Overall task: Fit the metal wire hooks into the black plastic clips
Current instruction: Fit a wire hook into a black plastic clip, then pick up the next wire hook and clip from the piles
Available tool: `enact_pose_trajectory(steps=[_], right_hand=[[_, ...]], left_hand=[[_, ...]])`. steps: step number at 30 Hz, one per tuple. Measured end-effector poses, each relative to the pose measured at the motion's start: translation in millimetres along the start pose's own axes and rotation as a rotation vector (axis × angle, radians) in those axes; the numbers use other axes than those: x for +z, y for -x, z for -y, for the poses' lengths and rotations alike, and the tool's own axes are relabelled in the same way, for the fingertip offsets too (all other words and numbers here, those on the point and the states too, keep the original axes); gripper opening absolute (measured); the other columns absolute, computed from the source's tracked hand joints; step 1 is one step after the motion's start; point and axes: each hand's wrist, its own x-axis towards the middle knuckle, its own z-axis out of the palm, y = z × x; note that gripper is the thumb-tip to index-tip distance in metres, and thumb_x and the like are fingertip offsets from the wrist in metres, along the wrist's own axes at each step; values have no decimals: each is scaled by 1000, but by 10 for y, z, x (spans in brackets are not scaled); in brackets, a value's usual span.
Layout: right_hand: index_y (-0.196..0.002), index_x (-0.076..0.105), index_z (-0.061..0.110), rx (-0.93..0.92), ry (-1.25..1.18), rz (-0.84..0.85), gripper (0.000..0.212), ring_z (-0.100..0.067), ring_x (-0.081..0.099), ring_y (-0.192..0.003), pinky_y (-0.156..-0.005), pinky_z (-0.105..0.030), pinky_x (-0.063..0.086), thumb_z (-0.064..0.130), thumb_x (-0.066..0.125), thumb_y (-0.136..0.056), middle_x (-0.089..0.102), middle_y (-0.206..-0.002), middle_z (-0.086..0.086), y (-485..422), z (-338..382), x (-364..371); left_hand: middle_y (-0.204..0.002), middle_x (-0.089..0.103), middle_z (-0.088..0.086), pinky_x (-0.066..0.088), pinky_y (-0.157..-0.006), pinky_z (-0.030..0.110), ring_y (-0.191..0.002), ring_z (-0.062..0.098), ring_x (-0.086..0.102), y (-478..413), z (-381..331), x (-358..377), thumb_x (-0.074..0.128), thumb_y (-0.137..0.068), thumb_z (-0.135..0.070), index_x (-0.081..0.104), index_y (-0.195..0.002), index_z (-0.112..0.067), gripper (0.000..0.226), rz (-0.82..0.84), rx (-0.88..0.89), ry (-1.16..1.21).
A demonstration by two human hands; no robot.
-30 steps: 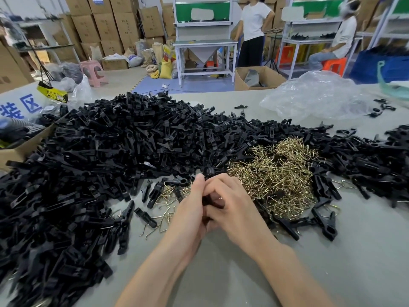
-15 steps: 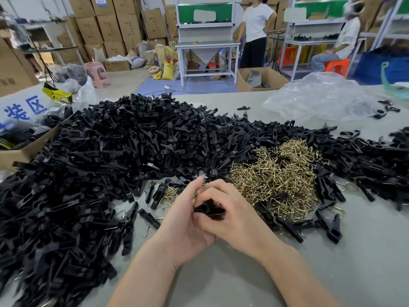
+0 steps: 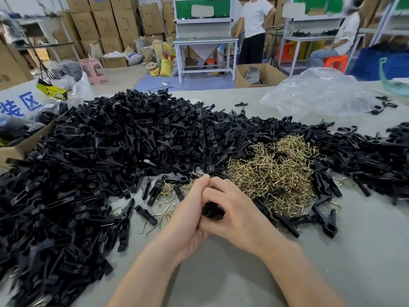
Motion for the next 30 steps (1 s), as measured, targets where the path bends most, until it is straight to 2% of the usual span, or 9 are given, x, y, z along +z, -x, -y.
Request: enact_pose_trajectory(steps=[6,8,11,14,16,19,24,27,30], right_hand=[[-88,52,25,18,17,17,20,0,42,-94,-76,-26,44,27,69,-78,49,-104,21,13,-21,12],[-89,52,27,13,8,3,18,-1,44,-97,-80,-30,46,30,67,-80,50,-105,20,13,-26,18],[-95,55,30,17,1,-41,14,-10,51,-107,-88,-37,48,37,64,-87,53,-112,18,14,-55,31],[-106,62,29,48,35,-109,18,-6,50,-116,-95,-31,47,42,65,-92,53,-119,19,7,-99,21],[-111,63,28,60,71,-169,24,-5,51,-116,-94,-29,48,44,62,-93,52,-120,18,10,-108,-4],[-116,63,27,61,180,-229,27,-8,52,-111,-91,-27,49,43,60,-95,54,-117,14,45,-91,-57],[-118,64,23,64,291,-286,28,-9,57,-104,-89,-23,48,39,60,-95,62,-110,10,146,-32,-132],[-117,65,23,181,166,-382,22,-2,58,-98,-88,-21,49,29,68,-96,65,-108,13,259,-63,-232],[-113,65,28,340,-104,-634,19,-3,65,-87,-77,-22,54,29,70,-94,68,-98,18,368,-142,-630]], left_hand=[[-95,71,12,59,-72,32,-89,22,70,-13,54,21,48,-101,-48,75,-98,-13,44,-53,50,-39],[-97,73,12,60,-71,31,-90,21,72,-7,53,17,48,-101,-48,78,-93,-14,46,-50,46,-31],[-113,72,21,61,-81,35,-100,26,71,9,5,-24,46,-101,-52,72,-113,-5,55,-21,3,4],[-127,63,29,58,-92,40,-107,31,67,22,-60,-68,38,-100,-58,59,-130,4,72,38,-32,23],[-121,66,26,55,-95,41,-103,29,65,15,-65,-87,36,-100,-60,59,-130,5,74,54,-24,29],[-105,67,15,58,-91,40,-95,23,66,10,-41,-85,38,-100,-57,67,-121,-4,64,77,11,30],[-115,61,19,51,-100,46,-104,28,63,34,-16,-118,47,-97,-49,56,-135,-12,54,49,48,31],[-110,69,14,51,-88,39,-92,24,67,17,9,-107,53,-88,-44,62,-129,-15,52,13,56,38],[-102,71,11,49,-85,38,-84,21,67,-19,23,-96,55,-83,-37,63,-127,-11,52,-21,59,42]])
